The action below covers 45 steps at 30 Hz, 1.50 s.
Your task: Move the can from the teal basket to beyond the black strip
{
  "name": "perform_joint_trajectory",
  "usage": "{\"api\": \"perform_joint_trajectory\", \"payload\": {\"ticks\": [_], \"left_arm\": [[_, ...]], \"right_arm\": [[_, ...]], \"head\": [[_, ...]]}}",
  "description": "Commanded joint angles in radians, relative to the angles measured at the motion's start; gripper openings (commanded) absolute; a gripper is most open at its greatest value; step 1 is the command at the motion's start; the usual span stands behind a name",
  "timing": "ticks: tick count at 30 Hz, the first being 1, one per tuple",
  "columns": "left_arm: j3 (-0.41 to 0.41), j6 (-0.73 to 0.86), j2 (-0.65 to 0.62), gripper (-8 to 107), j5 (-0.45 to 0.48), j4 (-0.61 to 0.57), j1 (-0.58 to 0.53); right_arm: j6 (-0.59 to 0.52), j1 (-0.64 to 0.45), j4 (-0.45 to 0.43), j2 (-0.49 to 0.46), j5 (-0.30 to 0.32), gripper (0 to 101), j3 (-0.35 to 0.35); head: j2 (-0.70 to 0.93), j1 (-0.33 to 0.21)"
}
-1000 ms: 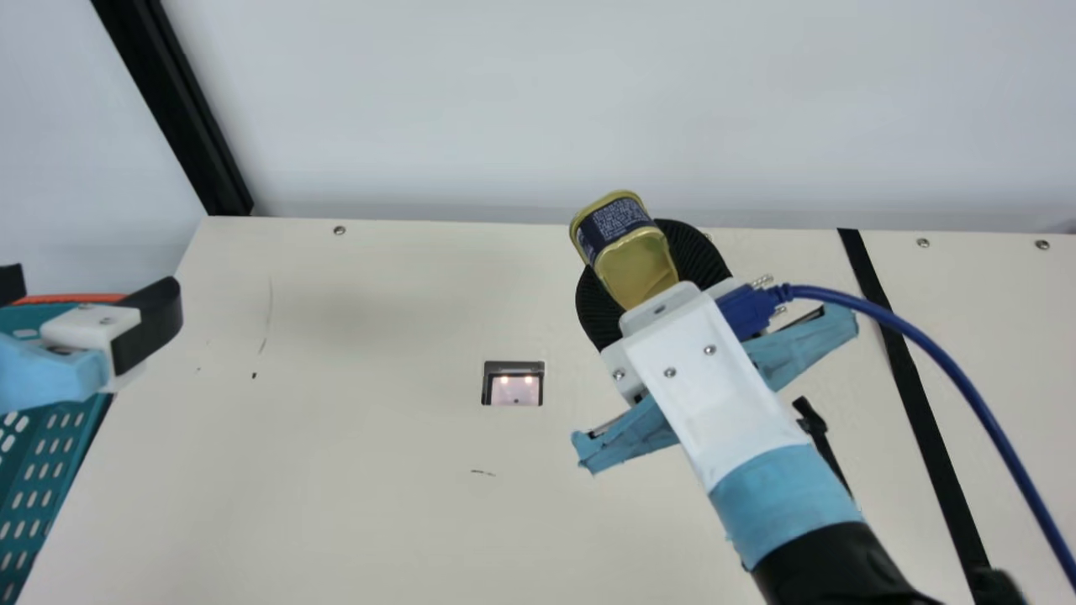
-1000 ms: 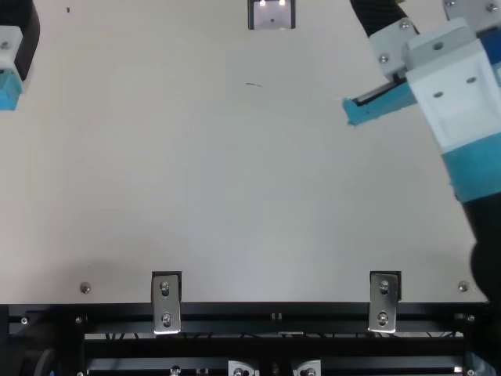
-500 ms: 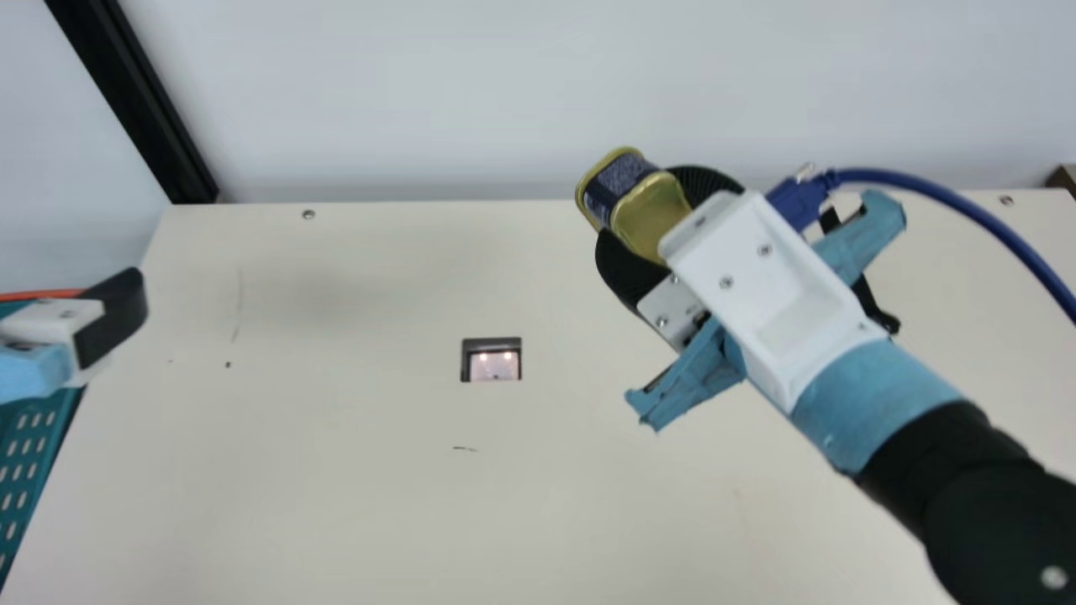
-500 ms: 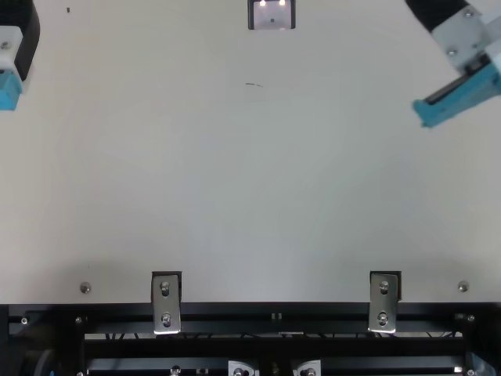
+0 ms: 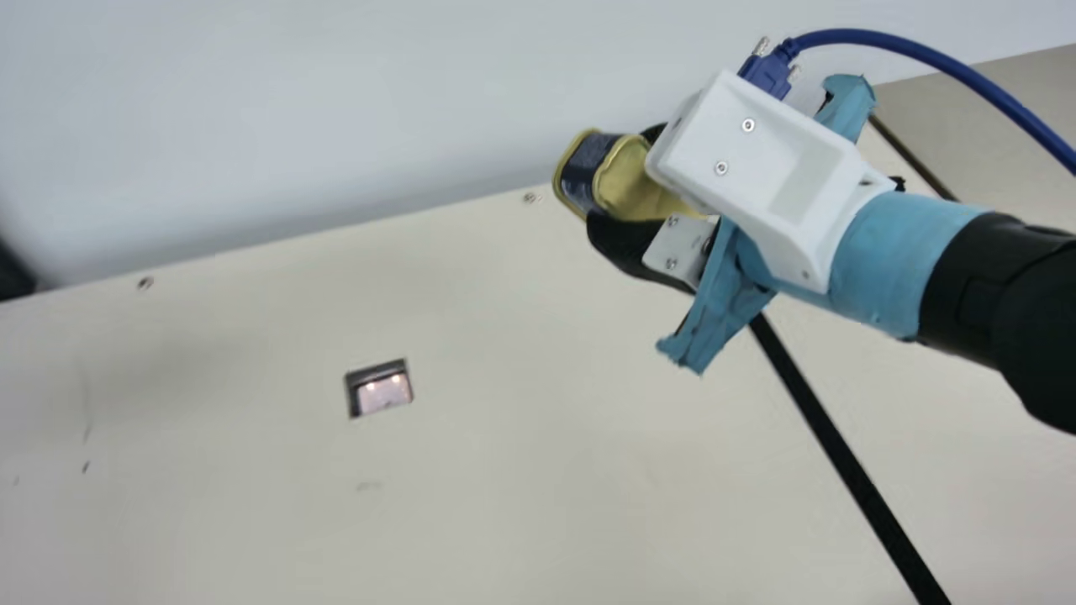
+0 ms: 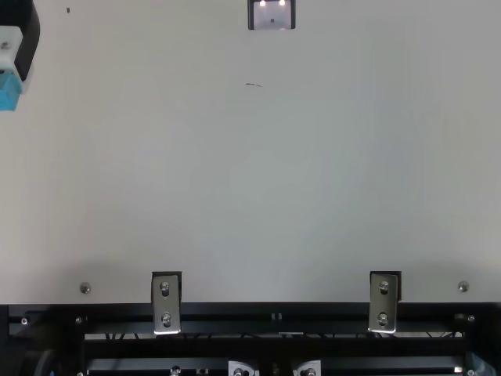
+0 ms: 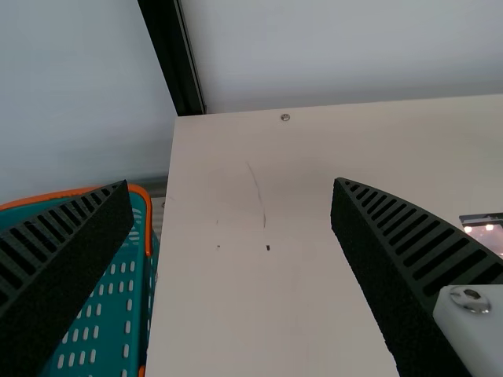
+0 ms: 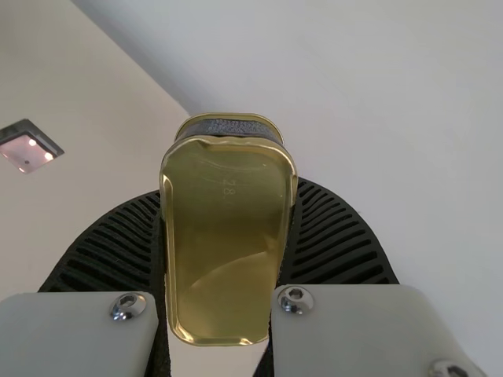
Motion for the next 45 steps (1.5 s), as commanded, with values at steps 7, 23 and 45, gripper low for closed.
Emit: {"api": "perform_joint_trajectory", "payload": {"ticks": [7,23,45], "left_arm": [[0.000,0.000,0.000,90,0.000,0.000,0.000],[0.000,0.000,0.000,90,0.000,0.000,0.000],[0.000,0.000,0.000,90,0.000,0.000,0.000]], "right_arm": [[0.180,-0.026,-0.237,-0.057,0.154,0,-0.019],[0.103,-0.314,-0.268,-0.195,0.253,0,0.140],[-0.580,-0.999,0.219,-0.008,0.182,0,0.240]], "head": [[-0.066,-0.037],[-0.066,-0.037],[-0.066,-0.037]]}}
